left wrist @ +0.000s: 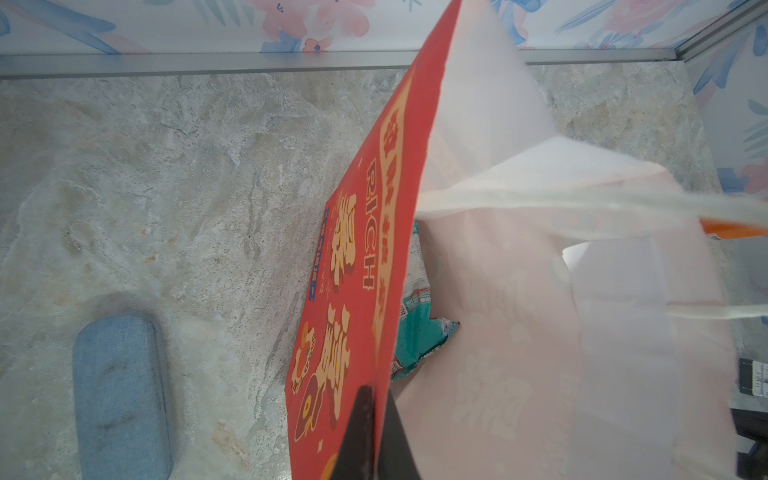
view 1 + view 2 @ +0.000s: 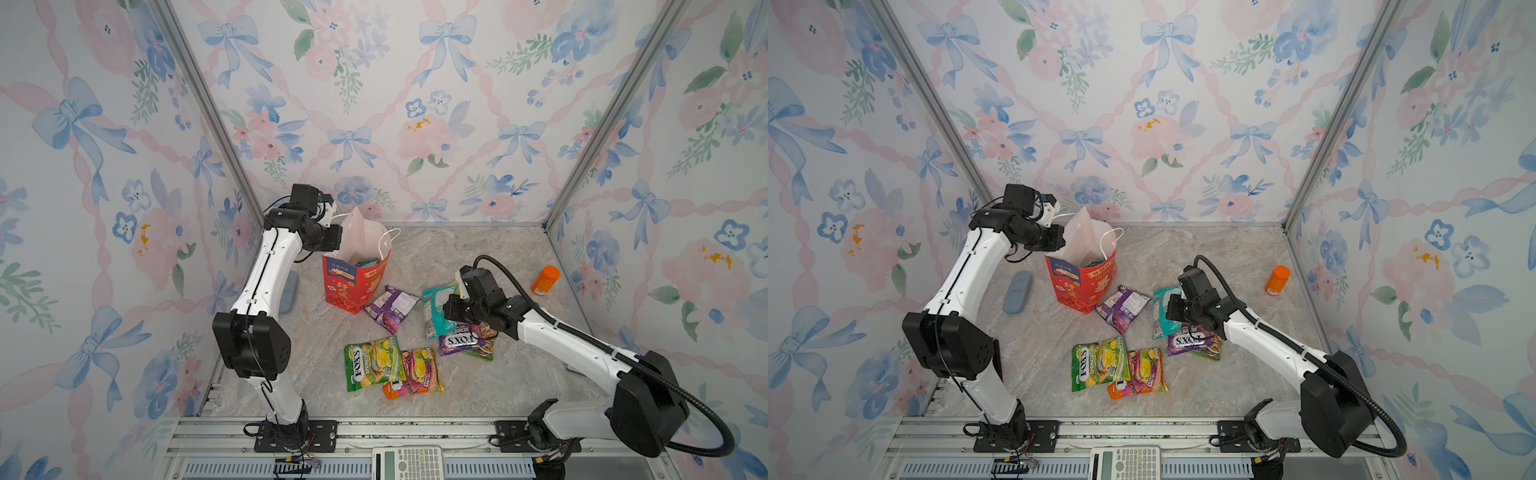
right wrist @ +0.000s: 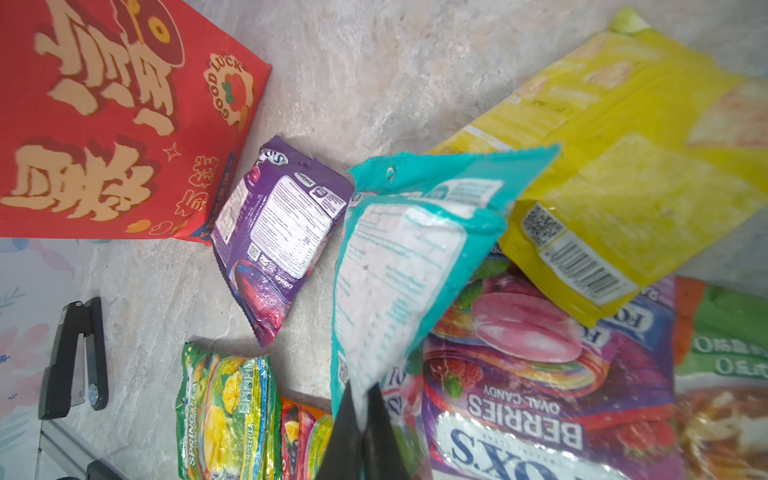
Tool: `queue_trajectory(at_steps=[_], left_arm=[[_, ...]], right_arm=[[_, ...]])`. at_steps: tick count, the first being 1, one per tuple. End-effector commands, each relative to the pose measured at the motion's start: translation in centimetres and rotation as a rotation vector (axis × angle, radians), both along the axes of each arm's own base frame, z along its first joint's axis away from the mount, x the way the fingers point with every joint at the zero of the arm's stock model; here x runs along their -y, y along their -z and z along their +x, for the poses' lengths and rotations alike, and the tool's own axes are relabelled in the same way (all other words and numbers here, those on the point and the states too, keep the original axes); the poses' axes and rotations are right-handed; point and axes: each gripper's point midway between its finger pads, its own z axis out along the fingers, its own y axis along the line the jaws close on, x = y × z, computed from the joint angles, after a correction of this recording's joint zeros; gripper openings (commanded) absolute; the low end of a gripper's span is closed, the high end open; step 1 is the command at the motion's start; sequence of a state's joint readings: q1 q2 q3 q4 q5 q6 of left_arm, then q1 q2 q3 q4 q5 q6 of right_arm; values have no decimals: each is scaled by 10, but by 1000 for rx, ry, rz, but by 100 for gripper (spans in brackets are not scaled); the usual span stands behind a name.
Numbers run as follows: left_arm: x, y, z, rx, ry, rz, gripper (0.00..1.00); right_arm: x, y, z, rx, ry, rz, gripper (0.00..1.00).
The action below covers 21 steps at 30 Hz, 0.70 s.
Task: Place the snacks into the paper bag
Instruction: 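Grasp the teal Fox's packet with the right gripper and lift it, then carry the teal Fox's packet over the bag opening held by the left gripper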
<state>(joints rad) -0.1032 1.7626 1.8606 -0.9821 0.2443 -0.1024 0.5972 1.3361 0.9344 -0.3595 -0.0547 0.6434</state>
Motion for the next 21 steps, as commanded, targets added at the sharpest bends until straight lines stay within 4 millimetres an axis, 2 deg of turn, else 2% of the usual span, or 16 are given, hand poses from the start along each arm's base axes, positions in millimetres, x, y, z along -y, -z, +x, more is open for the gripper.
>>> queue_trajectory(at_steps=[1,11,21], left_arm=[[1,9,0,-30,-4,-13,0],[2,10,0,-31,0,-15,0],[6,8,-1,-27,9,-16,0]], right_arm=[[3,-32,4,80,-19,-19,1],[5,-79,14,191,-45,-62,1],[-11,-142,40,346,-98,-72,1]])
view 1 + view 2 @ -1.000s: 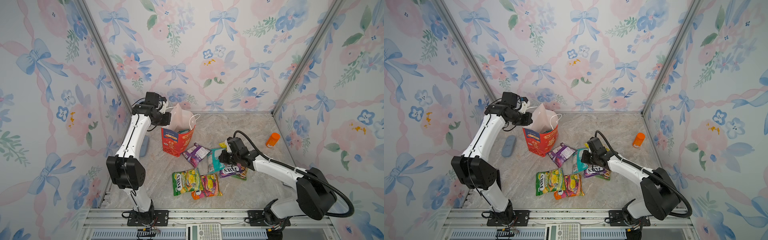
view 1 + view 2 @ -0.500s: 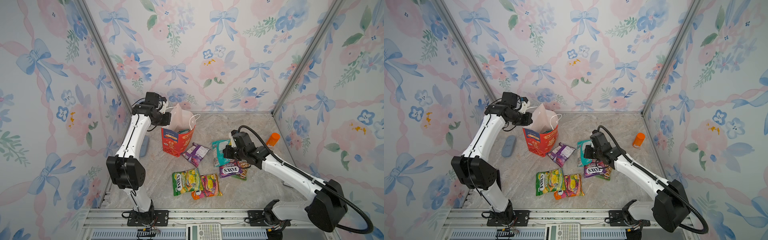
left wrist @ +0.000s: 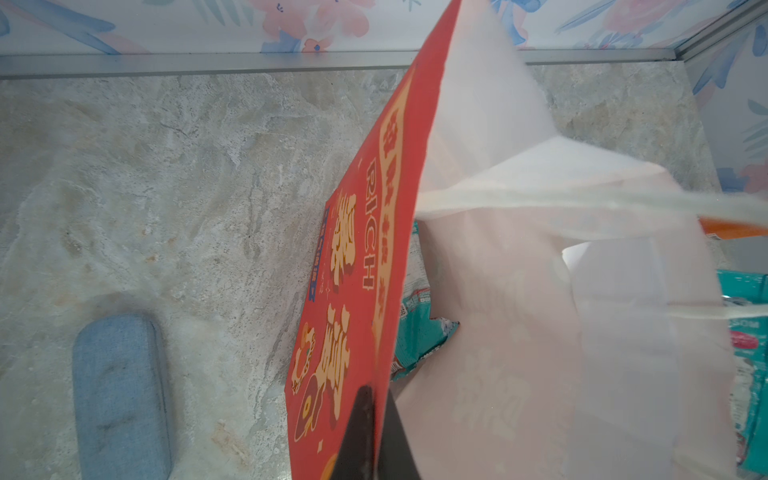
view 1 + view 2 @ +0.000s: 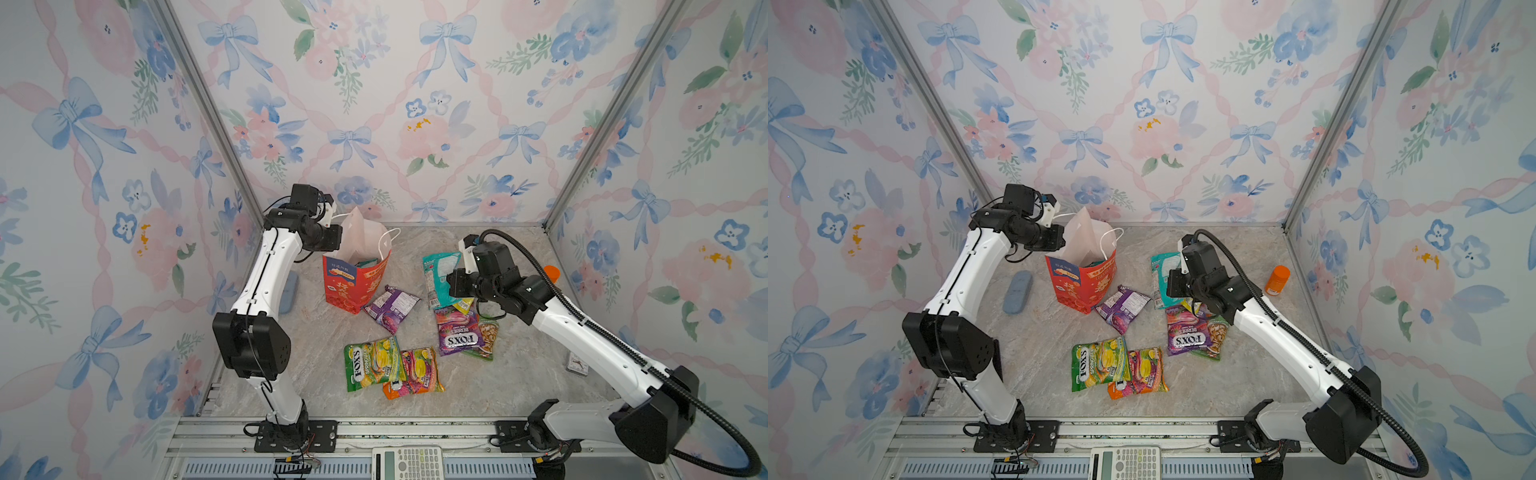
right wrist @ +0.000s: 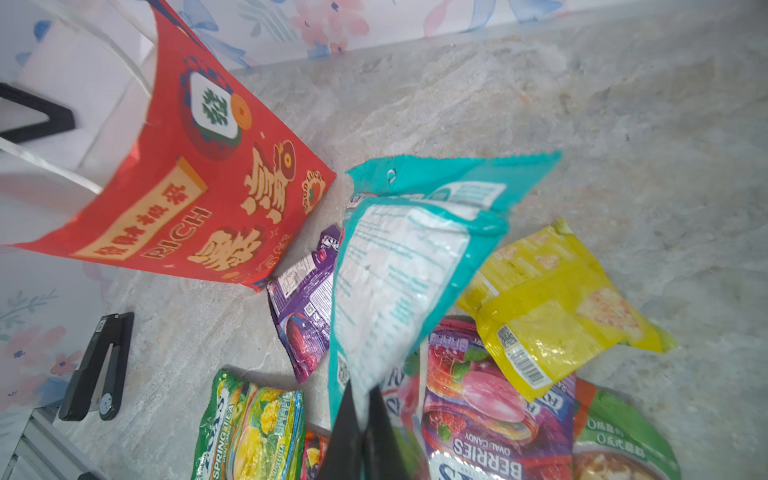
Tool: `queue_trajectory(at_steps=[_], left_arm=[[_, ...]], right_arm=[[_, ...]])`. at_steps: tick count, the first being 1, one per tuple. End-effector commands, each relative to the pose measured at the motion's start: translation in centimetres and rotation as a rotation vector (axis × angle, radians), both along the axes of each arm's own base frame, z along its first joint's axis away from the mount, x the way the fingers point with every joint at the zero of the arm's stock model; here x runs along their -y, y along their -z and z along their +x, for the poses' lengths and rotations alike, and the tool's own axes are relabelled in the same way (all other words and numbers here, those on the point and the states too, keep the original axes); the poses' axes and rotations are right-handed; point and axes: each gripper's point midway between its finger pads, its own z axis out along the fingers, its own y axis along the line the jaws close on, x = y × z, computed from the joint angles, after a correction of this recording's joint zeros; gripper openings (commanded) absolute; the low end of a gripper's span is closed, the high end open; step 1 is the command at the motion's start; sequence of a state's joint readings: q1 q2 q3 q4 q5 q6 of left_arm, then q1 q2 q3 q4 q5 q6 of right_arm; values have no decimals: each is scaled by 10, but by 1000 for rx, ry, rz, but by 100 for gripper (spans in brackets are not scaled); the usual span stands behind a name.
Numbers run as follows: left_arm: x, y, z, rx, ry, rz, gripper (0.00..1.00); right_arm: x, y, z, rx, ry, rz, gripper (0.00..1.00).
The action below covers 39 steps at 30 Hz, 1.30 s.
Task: Place the snacks into the paper bag
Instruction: 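Carry the teal Fox's packet over the bag opening held by the left gripper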
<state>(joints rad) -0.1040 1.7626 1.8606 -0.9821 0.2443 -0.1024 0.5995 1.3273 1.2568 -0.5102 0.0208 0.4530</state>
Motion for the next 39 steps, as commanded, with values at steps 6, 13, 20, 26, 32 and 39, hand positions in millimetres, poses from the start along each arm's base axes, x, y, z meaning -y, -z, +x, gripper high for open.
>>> queue_trajectory(at_steps=[6,13,20,26,32,39], left_arm=[[11,6,-2,-23,26,-20,0],[21,5,-3,-19,60,-33,0],[32,2,-5,-14,99,-54,0],[41,1,-5,-17,131,-80,0],[46,2,-7,-23,154,-95,0],[46,2,-7,-21,159,-92,0]], right_arm=[[-20,-67,32,180,-57,-22,1],[-34,-115,57,295,-77,-36,1],[-43,-157,77,395,-76,-41,1],[-50,-182,90,456,-74,-44,1],[-78,-203,93,506,-144,-8,1],[-125,-195,93,502,-248,-28,1]])
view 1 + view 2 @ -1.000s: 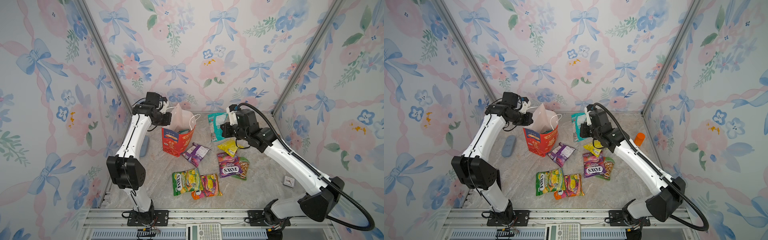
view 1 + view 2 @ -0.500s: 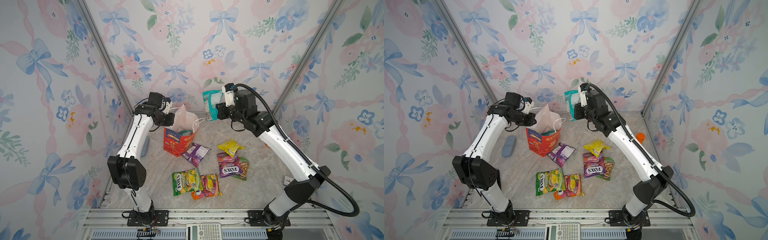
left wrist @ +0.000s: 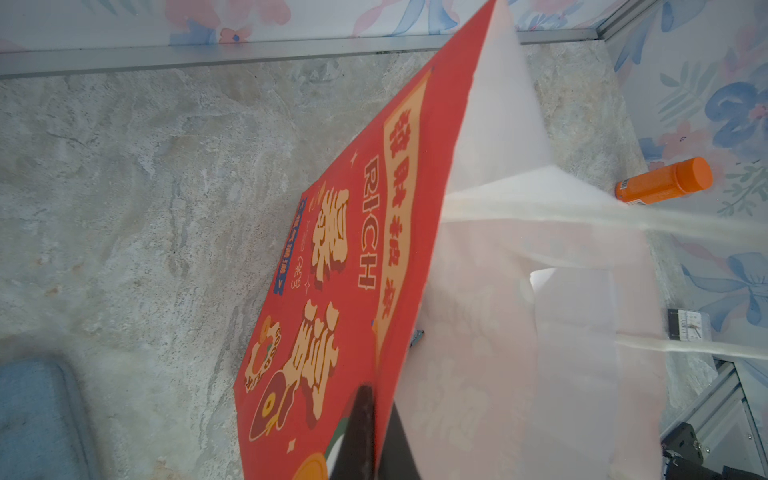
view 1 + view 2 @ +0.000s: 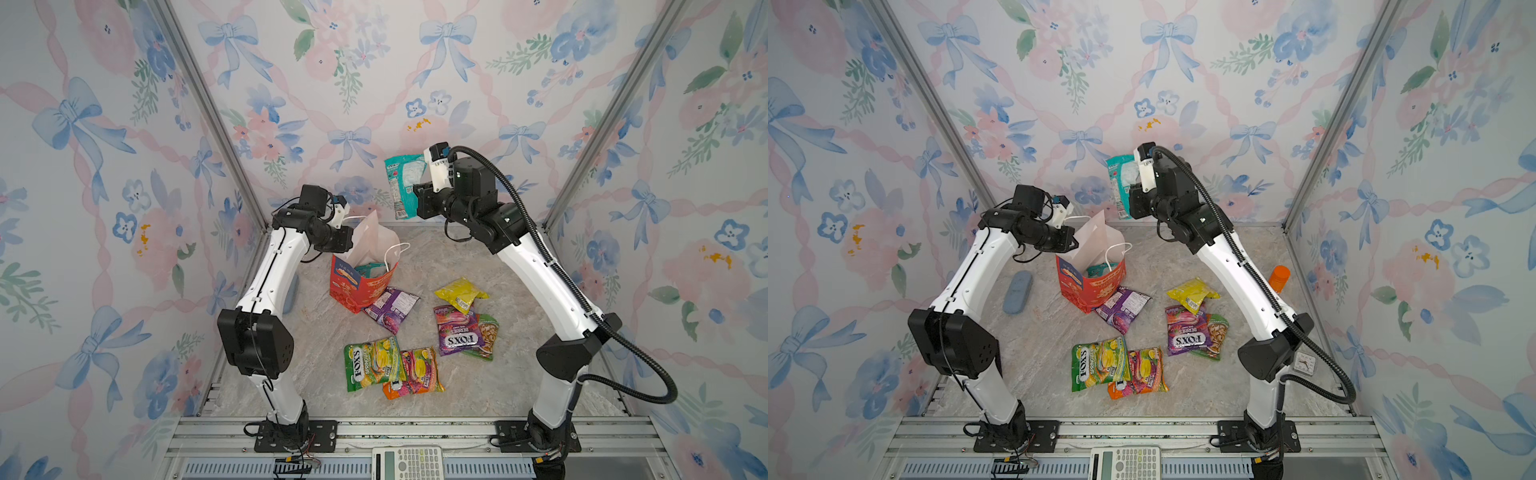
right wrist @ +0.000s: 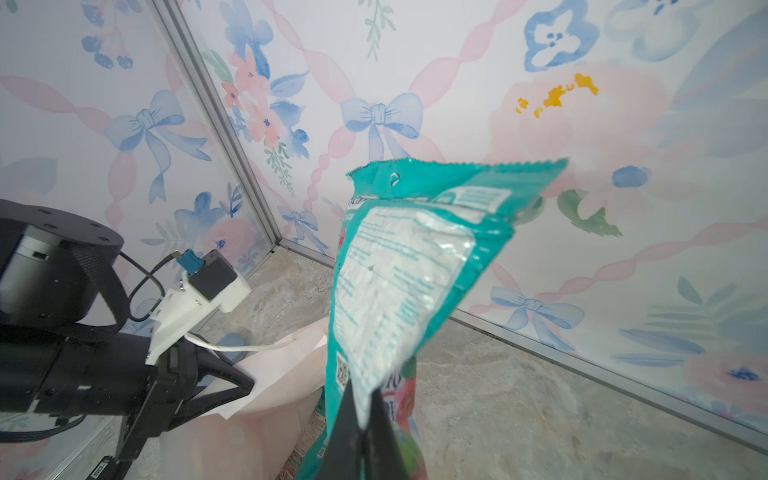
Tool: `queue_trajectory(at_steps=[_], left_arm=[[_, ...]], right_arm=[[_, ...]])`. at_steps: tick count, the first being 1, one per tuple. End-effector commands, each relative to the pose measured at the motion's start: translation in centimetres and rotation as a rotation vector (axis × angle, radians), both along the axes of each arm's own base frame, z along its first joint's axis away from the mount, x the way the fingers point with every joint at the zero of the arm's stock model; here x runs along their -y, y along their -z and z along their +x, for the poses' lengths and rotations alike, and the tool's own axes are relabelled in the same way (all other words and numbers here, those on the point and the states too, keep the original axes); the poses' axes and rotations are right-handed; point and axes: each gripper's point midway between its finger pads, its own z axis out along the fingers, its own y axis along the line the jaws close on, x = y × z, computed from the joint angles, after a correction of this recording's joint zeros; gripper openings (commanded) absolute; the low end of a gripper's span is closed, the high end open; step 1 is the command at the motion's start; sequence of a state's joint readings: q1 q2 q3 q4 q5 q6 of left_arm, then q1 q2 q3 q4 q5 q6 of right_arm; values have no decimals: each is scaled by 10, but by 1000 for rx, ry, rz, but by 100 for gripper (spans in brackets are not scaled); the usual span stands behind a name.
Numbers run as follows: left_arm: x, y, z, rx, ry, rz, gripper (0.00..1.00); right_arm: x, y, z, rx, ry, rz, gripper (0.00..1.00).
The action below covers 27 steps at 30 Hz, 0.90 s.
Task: Place the snacks into the paper bag
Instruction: 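Carry the teal Fox's packet over the bag opening held by the left gripper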
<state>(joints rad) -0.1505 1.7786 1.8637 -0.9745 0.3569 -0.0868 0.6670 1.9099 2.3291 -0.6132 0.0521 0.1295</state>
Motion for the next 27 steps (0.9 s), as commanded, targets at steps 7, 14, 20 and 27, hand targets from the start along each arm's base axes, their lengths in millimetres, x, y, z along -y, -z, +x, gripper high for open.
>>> queue_trajectory(at_steps=[7,14,20,27], left_arm=[[-2,7,3,-11,-2,31,0],[-14,12,8,-22,-51,57,0],[-21,12,10,-20,-77,68,0],[-24,14,11,-25,-88,76,0]], right_arm=[[-44,15,-17,-27,-114,-57,1],[-41,45,-25,-84,-117,-105,1],[-38,68,-29,-128,-118,-138,1],[-40,82,-37,-159,-149,-175,0]])
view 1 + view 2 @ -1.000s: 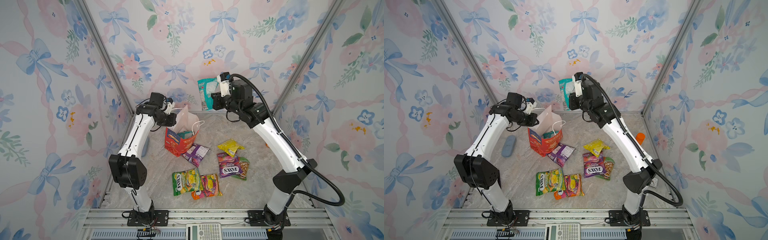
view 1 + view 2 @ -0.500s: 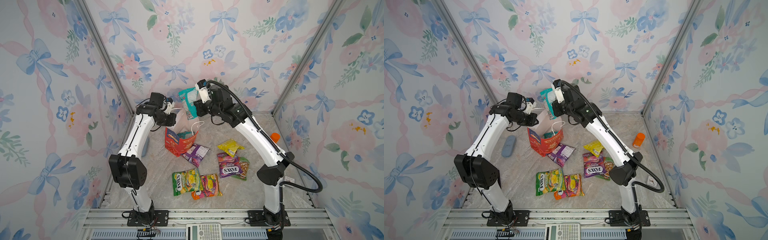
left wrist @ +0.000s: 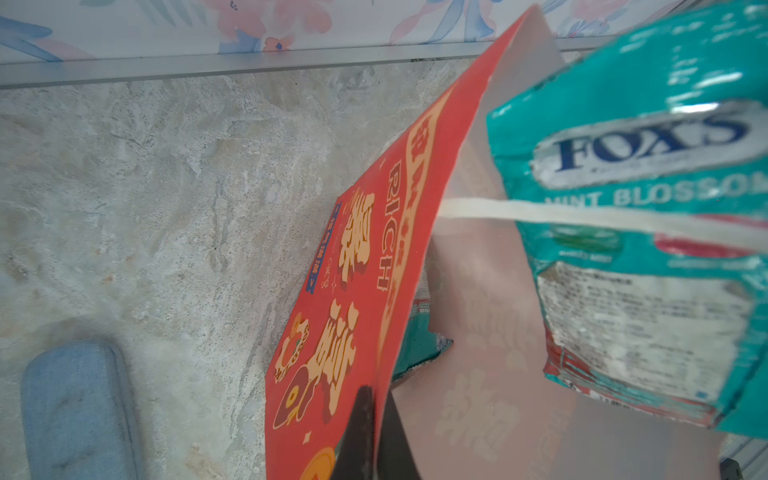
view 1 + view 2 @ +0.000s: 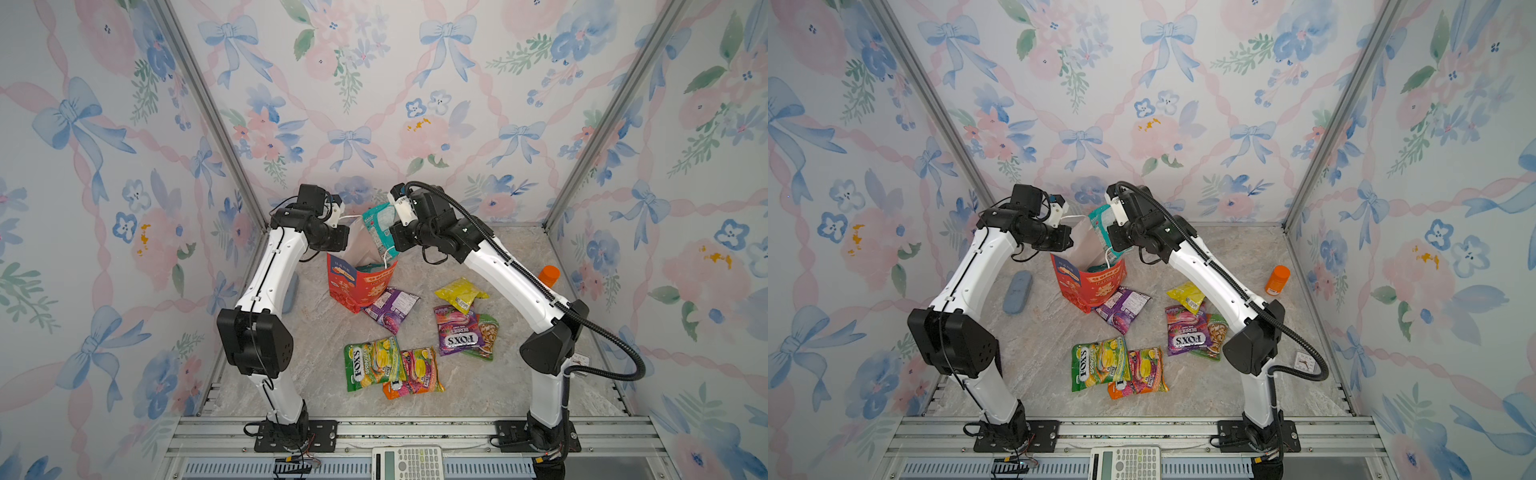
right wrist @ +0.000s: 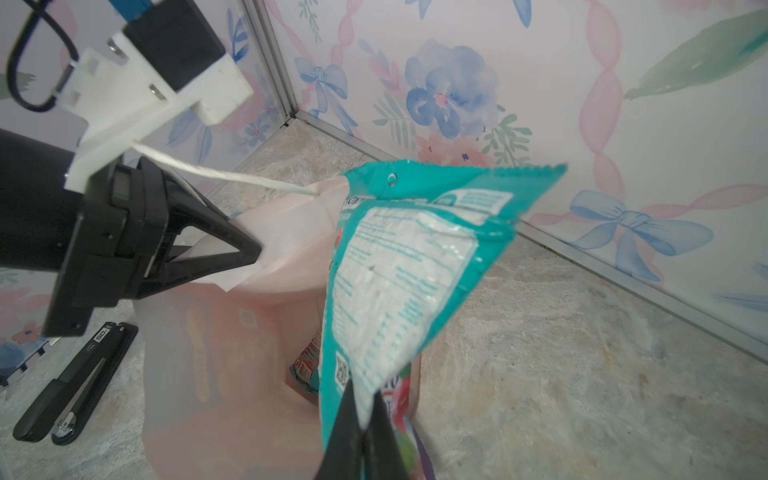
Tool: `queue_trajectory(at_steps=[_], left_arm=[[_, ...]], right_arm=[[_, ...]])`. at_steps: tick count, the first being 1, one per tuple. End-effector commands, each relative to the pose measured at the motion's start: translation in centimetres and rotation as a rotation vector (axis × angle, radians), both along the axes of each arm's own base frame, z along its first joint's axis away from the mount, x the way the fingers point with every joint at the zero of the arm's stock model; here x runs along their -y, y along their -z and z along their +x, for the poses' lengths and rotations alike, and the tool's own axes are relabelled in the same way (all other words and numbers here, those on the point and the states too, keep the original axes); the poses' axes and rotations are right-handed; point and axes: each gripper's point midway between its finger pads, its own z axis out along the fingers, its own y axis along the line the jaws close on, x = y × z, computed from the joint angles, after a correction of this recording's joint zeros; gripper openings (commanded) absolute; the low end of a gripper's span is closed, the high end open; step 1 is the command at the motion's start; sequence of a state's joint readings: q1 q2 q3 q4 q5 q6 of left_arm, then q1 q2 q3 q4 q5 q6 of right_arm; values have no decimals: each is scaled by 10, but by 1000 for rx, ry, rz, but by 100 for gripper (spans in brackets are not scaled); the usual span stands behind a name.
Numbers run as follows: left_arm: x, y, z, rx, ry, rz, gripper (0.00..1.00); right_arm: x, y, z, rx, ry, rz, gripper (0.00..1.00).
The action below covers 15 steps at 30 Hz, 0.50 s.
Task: Place the snacks into the paper bag
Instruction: 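Carry the teal Fox's packet over the bag opening held by the left gripper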
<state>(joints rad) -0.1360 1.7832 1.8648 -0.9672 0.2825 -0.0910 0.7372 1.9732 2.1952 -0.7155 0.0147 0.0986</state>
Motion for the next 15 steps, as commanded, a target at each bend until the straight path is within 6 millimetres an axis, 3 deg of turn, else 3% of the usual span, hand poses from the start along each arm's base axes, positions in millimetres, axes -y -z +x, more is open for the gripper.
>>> queue_trajectory(at_steps=[1,15], left_arm=[[-7,11,3,-37,-32,18,0],[-11,12,4,-41,-48,23,0]], right_arm=[[1,-32,-18,56,-41,30,0],[-7,-14,-36,25,-91,-50,0]])
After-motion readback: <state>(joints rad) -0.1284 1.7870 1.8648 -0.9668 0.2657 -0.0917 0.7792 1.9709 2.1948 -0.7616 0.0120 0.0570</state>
